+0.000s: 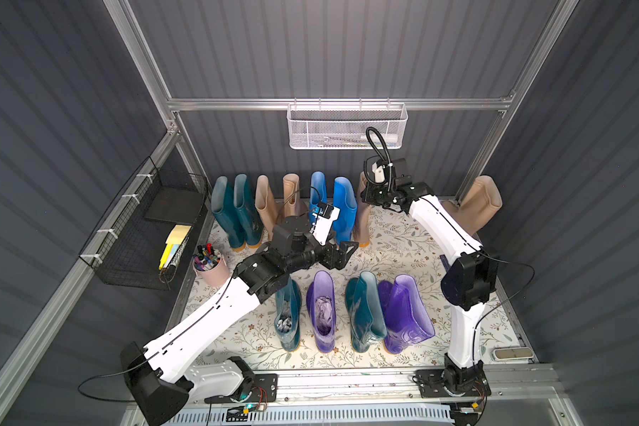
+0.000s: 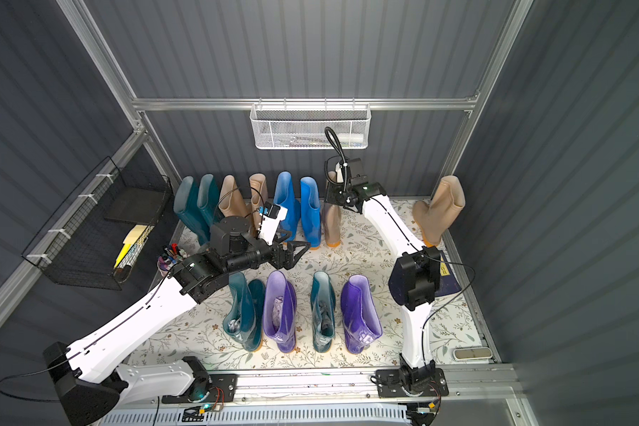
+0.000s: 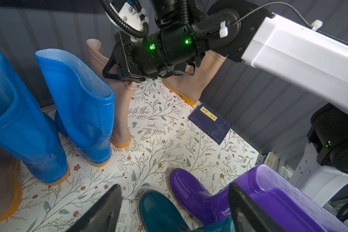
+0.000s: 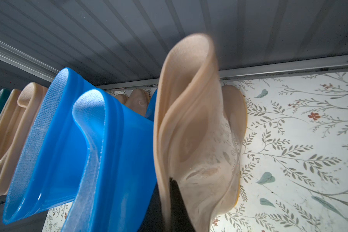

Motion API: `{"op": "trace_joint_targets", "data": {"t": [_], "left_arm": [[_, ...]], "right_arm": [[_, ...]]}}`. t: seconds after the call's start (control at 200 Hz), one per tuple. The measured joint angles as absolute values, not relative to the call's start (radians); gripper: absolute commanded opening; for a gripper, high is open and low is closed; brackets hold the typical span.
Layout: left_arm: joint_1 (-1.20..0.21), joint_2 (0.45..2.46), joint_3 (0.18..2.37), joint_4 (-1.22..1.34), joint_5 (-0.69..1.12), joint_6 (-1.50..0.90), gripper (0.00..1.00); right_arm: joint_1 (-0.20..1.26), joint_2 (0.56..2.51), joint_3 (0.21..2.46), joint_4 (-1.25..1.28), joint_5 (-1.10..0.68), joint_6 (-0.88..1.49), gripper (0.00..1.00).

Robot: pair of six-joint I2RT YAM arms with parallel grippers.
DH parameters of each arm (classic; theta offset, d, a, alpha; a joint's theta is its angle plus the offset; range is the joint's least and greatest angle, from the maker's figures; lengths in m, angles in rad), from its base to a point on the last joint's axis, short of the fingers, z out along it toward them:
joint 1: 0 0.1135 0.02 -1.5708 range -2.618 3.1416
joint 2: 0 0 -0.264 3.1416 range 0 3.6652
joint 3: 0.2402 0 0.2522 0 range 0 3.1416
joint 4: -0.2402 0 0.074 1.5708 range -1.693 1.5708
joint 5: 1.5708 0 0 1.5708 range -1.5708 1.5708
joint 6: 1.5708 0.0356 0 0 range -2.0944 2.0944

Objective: Match and arrange rain boots in pairs
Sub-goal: Move the rain boot to the center of the board.

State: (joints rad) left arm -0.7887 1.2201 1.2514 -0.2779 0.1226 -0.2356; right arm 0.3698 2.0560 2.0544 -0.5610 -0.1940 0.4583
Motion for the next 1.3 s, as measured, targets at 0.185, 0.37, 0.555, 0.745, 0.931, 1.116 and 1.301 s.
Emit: {"op": "trace_joint_targets", "data": {"t": [0.185,0.37,0.555,0.745,0.931,1.116,1.301], "left_arm": [[-0.789,1.216,1.248,-0.278,0.123,-0.236,0.84],[-0.789,1.208,1.248,-0.278,0.122,-0.236,0.84],[-0.789,1.206,1.248,-0.278,0.123,-0.236,0.84],[-0.789,1.206,1.248,-0.279,0.123,-0.236,0.84],[-0.789,1.206,1.248,-0.281,0.123,-0.236,0.84],[-0.789,1.206,1.248,-0.287,0.123,-0.236,0.84],[-0.789,1.206,1.248,-0.290,0.123,-0.236,0.84]], "right_arm": [[0.380,2.035,2.011,-0.522,-0.172,0.492,0.00],[0.384,1.971,1.904,-0.457,-0.113,0.520,0.00],[0.385,1.936,1.849,-0.421,-0.072,0.535,0.00],[0.387,1.936,1.847,-0.415,-0.070,0.543,0.00],[0.391,1.918,1.808,-0.386,-0.052,0.558,0.00],[0.395,1.868,1.736,-0.349,-0.020,0.576,0.00],[0.398,1.863,1.727,-0.344,-0.010,0.583,0.00]]}}
